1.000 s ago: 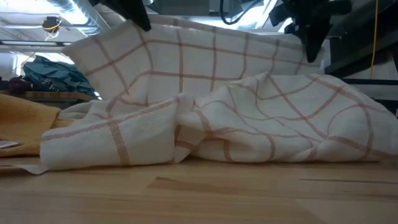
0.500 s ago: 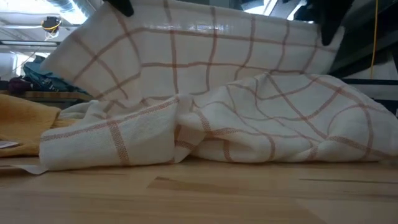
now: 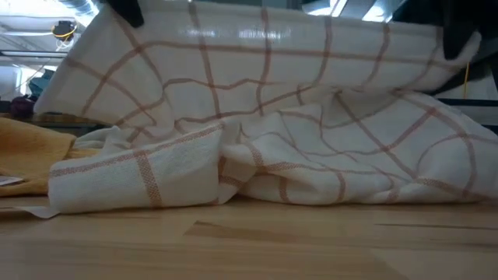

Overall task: Fold towel
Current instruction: Fold the white-and-brown checkered towel

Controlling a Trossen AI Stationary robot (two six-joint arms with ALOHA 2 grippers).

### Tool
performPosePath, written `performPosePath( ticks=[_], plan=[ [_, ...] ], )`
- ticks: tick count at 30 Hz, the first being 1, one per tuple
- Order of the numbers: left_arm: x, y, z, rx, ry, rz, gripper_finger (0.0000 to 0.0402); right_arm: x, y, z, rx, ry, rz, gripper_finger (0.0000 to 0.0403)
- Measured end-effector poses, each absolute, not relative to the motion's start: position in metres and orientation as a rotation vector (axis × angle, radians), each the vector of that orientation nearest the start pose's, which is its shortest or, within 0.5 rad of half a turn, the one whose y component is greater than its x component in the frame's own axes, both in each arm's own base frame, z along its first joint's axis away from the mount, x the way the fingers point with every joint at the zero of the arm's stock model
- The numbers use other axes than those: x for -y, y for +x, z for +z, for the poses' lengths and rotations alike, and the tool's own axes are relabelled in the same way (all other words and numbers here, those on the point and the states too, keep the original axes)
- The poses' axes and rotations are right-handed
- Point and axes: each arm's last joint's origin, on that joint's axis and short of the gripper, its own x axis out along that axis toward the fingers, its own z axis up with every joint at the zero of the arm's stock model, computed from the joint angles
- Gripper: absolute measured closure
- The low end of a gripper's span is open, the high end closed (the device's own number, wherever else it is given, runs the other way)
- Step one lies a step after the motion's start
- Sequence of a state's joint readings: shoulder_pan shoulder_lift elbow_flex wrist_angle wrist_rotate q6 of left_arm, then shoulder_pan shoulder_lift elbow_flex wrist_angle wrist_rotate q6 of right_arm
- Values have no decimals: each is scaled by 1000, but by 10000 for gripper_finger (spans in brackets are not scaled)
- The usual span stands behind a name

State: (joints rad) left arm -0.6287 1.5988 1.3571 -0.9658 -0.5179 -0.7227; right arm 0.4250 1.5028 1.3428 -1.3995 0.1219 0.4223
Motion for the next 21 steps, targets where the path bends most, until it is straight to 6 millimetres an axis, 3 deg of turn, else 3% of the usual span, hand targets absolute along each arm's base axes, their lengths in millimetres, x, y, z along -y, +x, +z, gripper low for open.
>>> performPosePath(
  ticks=[15,21],
  plan=[
    [193,284,242,-1066,15,152,398,-103,232,230,-1523,6,-66,397],
    [198,293,229,-1073,5,142,347,-105,233,219,-1501,44,-23,360]
  ],
)
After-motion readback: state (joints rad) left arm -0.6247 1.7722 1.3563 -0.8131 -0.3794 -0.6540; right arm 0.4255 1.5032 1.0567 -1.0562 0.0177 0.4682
